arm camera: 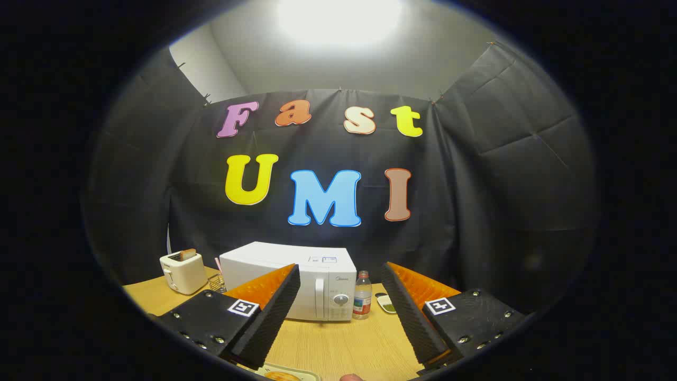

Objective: Open the microwave, put the food inside, and close the microwave door.

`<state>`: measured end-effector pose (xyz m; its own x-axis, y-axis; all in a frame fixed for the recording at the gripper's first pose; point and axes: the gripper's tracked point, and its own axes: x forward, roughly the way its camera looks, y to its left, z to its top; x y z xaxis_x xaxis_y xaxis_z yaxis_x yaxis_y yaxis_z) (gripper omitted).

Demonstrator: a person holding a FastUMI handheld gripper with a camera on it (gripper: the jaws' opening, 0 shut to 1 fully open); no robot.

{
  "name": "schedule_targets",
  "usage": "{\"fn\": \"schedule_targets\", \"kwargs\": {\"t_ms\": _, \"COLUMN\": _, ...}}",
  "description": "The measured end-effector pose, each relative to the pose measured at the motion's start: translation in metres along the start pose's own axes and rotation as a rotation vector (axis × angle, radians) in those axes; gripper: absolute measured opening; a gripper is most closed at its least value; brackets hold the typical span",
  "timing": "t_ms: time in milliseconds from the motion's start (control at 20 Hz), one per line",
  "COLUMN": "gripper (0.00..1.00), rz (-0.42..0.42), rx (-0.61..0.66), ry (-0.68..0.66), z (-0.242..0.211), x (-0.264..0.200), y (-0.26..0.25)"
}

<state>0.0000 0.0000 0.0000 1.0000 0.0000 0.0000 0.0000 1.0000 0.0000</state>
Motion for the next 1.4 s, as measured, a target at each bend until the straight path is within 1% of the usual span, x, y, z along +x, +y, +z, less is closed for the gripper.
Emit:
{"fn": "schedule_targets", "kwargs": {"t_ms": 300, "gripper": 0.98, "rz": 0.008, "rx": -0.004, "ry": -0.012, "z": 0.004, "x": 0.013, "y": 0.008}}
{"fn": "schedule_targets", "kwargs": {"t_ms": 850, "gripper": 0.99, "rz": 0.042, "rx": -0.008, "ry": 0.026, "z": -0.017, "x": 0.013, "y": 0.023}}
{"fn": "schedule_targets", "kwargs": {"t_ms": 1400, "gripper": 0.98, "rz": 0.026, "rx": 0.021, "ry": 0.023, "z": -0.012, "x": 0.009, "y": 0.018}}
